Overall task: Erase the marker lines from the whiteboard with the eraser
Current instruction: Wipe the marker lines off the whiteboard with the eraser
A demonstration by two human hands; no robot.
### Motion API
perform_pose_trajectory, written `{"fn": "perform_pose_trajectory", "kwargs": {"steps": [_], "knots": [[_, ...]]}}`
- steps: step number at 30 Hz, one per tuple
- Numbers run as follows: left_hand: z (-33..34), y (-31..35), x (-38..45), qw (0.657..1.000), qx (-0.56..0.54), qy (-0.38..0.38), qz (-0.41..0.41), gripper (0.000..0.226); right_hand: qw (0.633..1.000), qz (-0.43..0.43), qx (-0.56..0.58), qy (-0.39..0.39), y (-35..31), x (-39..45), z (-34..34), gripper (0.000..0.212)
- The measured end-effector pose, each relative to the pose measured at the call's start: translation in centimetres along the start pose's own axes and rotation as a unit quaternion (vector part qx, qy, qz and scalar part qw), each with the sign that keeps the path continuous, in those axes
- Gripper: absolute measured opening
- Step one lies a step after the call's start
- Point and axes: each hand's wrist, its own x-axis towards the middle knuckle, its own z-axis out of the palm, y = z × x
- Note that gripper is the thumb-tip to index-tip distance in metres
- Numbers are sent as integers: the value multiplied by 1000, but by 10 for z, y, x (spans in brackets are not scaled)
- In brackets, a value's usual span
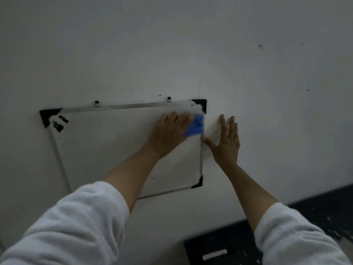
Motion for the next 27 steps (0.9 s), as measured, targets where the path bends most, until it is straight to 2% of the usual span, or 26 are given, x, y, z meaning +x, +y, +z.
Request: {"fn": "perform_pose_trajectory", "kwargs": {"steps": [5, 8, 13, 16, 18, 21, 23, 25, 27], "knots": [[-6, -6, 20, 998, 6, -30, -59, 66, 1000, 2, 0, 7, -1, -1, 1, 94], [-4, 20, -20, 998, -10, -53, -30, 64, 1000, 6, 10, 11, -3, -4, 3, 95], [-9, 48, -77, 995, -35, -90, 9, 43, 999, 25, 14, 17, -7, -10, 4, 92], [-14, 47, -73, 993, -49, -108, -8, 48, 999, 41, 20, 21, -13, -15, -1, 90], [-19, 46, -69, 987, -97, -130, -20, 55, 994, 75, 63, 45, -18, -23, -3, 82], [-29, 45, -66, 974, -153, -158, -50, 61, 965, 164, 169, 117, -29, -54, 3, 50], [-37, 45, -61, 965, -180, -168, -88, 65, 932, 229, 252, 128, -42, -79, 8, 35], [-45, 45, -56, 956, -212, -159, -124, 67, 893, 282, 337, 100, -57, -100, 11, 40], [-52, 47, -54, 958, -222, -137, -123, 65, 862, 314, 396, 44, -72, -109, 13, 48]]}}
